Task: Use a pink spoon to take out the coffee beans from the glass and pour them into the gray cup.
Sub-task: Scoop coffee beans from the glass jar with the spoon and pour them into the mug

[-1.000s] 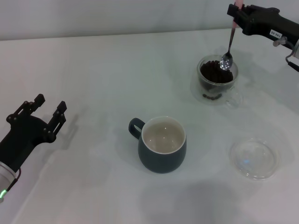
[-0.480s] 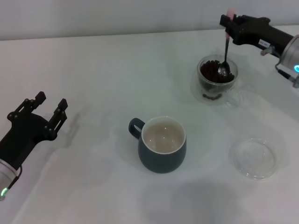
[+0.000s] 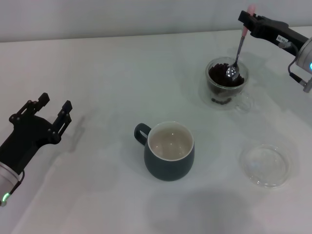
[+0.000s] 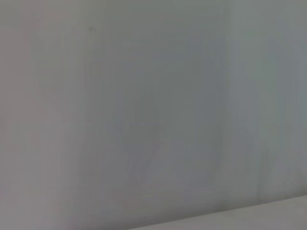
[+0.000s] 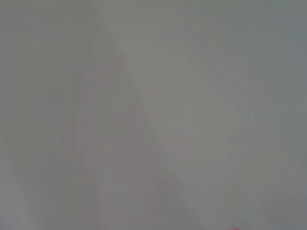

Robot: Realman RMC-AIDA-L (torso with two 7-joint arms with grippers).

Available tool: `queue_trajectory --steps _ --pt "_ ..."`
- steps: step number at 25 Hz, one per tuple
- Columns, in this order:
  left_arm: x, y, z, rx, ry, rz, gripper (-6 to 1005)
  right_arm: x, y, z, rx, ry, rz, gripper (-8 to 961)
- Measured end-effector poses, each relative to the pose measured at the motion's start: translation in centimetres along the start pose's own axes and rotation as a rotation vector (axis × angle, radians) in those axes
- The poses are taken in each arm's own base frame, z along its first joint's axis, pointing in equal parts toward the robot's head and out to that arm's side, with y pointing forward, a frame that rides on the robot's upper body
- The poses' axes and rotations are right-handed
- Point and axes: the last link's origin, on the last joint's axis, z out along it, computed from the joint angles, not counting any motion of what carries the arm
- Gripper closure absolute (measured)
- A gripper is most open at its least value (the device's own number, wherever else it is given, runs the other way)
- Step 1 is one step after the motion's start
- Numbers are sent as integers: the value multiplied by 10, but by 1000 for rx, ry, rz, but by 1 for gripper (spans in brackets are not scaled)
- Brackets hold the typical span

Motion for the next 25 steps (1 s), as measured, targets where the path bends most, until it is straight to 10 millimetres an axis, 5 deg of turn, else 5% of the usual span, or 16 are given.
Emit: queue_trajectory --steps 9,25 --pt "2 -3 3 14 6 -5 423 8 -3 -1 27 33 20 808" --pt "-1 -4 -1 22 -5 -6 423 13 -15 -7 100 15 386 809"
